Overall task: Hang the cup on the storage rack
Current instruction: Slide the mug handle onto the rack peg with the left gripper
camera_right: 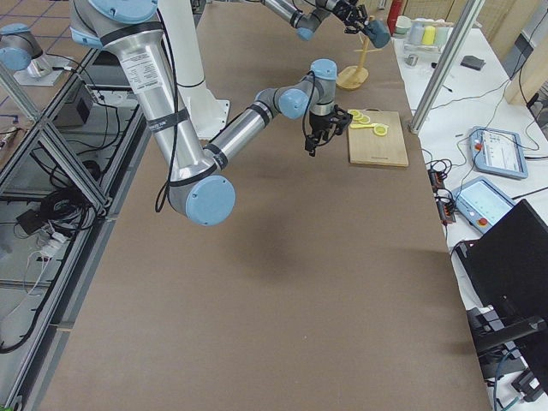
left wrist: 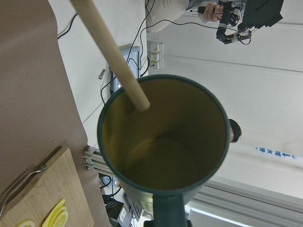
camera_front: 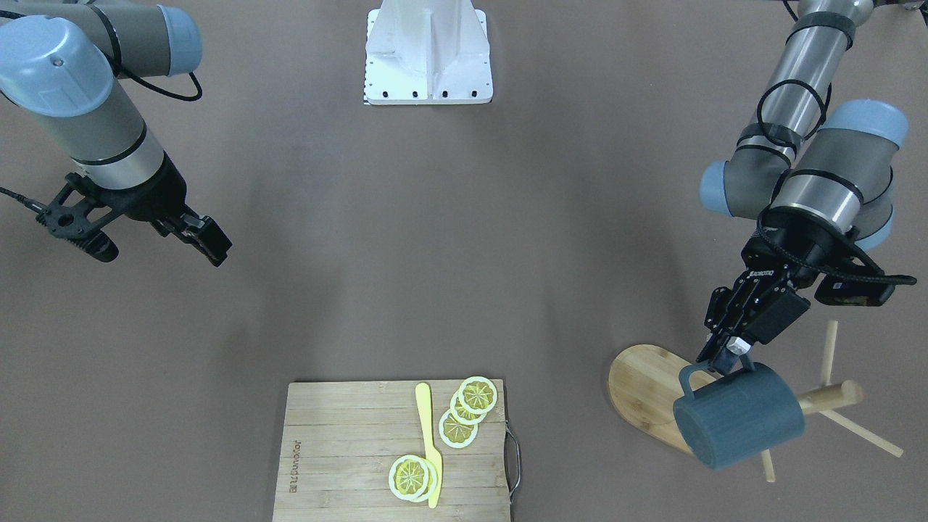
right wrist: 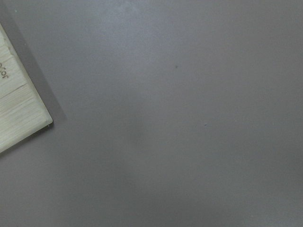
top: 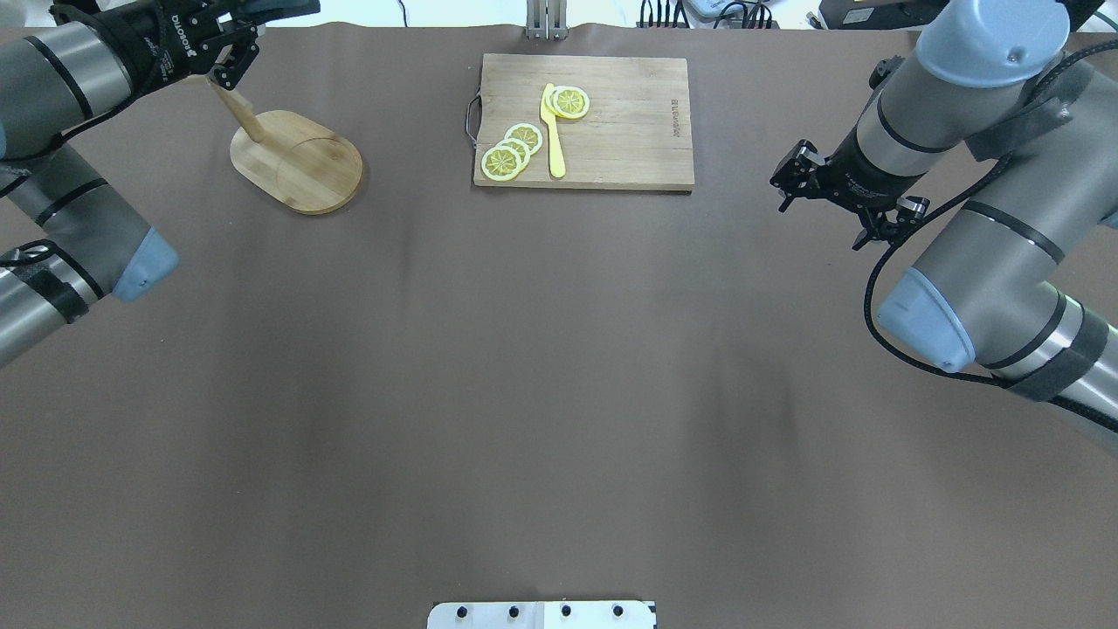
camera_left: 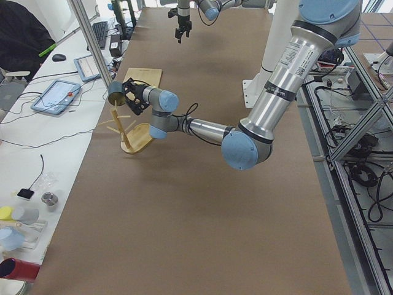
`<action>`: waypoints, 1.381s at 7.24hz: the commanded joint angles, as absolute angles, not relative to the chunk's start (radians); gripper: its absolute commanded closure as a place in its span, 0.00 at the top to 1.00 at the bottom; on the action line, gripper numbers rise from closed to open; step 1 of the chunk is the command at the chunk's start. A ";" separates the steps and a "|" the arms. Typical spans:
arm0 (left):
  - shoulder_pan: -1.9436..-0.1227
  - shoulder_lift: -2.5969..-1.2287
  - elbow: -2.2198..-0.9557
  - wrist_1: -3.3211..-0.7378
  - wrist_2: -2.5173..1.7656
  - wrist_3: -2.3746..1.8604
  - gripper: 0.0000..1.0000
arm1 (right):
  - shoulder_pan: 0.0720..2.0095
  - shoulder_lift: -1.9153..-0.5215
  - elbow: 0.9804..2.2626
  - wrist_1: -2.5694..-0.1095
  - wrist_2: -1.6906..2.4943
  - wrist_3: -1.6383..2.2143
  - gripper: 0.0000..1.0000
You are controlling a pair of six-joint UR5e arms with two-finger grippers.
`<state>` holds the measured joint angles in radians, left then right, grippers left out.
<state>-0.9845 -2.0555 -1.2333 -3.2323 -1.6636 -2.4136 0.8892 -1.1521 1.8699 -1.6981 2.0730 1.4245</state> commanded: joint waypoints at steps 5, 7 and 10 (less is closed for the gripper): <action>-0.983 -2.019 -1.229 -3.266 -1.664 -2.471 0.00 | 0.885 -1.152 1.868 -1.698 2.072 1.422 1.00; -0.985 -2.008 -1.210 -3.331 -1.663 -2.543 0.00 | 0.876 -1.154 1.867 -1.698 2.057 1.422 1.00; -0.983 -2.005 -1.207 -3.367 -1.635 -2.638 0.00 | 0.874 -1.154 1.867 -1.698 2.056 1.424 1.00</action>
